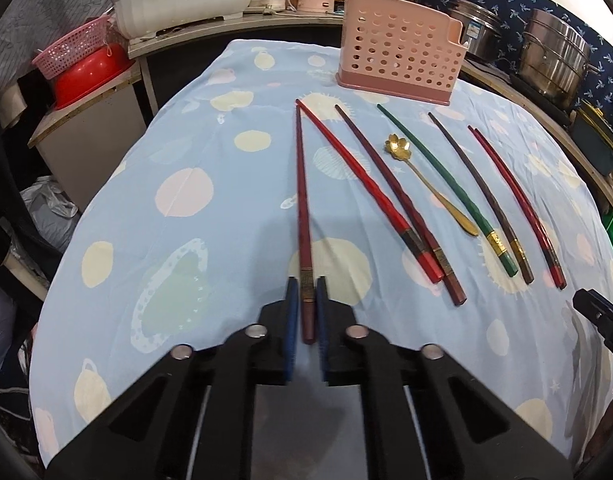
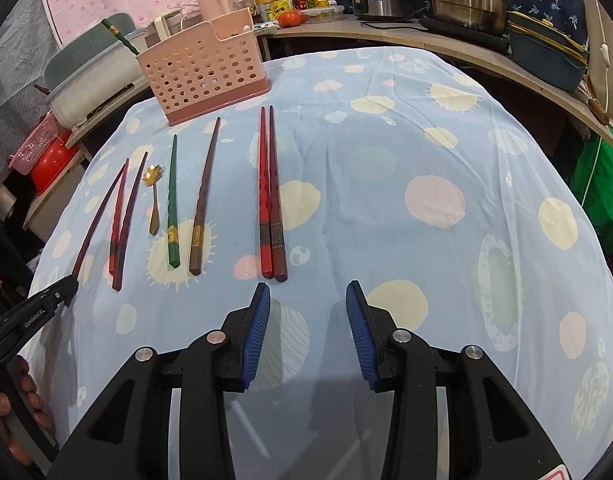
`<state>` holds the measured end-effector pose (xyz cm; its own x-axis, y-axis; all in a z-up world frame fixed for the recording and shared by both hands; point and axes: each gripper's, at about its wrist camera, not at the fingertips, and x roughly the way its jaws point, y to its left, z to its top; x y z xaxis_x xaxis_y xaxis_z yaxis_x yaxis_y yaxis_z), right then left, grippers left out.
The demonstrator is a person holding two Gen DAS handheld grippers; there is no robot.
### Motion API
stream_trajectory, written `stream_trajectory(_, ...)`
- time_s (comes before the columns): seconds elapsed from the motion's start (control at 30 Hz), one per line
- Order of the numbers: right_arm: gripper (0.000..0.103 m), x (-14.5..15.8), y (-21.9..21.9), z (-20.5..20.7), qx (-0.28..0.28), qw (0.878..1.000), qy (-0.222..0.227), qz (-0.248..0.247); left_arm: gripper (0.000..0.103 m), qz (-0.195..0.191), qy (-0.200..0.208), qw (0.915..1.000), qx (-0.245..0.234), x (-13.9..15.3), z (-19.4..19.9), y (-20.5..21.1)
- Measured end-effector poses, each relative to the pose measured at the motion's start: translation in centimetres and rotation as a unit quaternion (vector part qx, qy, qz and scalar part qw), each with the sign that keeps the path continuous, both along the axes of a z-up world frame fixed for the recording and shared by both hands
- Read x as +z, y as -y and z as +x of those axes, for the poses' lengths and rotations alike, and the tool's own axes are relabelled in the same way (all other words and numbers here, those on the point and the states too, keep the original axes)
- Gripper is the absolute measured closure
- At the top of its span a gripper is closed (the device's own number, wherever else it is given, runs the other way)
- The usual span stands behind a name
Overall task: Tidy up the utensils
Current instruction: 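Close the left tool on a dark red chopstick while the right tool grasps the red-and-brown chopstick pair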
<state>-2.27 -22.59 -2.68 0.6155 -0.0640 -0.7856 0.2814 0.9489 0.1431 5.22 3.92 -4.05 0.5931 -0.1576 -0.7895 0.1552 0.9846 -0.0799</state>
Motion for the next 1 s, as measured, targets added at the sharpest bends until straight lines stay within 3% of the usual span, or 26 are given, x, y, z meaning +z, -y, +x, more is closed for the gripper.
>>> stream_trajectory(0.27,0.072,-0.1,-0.1,2.0,0.007,1.000,0.000,-0.007,0.096,0.007,-0.003,1.0000,-0.002,-0.1,0.4,0.7)
stream_trajectory(0.63,0.073,-0.5,0.2,3.7,0.008,1.000,-0.003,-0.010,0.096,0.014,0.003,0.9999,-0.003,-0.2,0.3,0.9)
stream_trajectory(0.83,0.082,-0.4,-0.6,4.4,0.022,0.999,-0.004,-0.024,0.095,0.010,0.002,0.9999,-0.003,-0.2,0.4,0.8)
stream_trajectory(1.0,0.083,-0.7,0.4,4.3,0.011,1.000,-0.009,-0.013,0.095,0.007,0.001,1.0000,-0.004,-0.2,0.4,0.7)
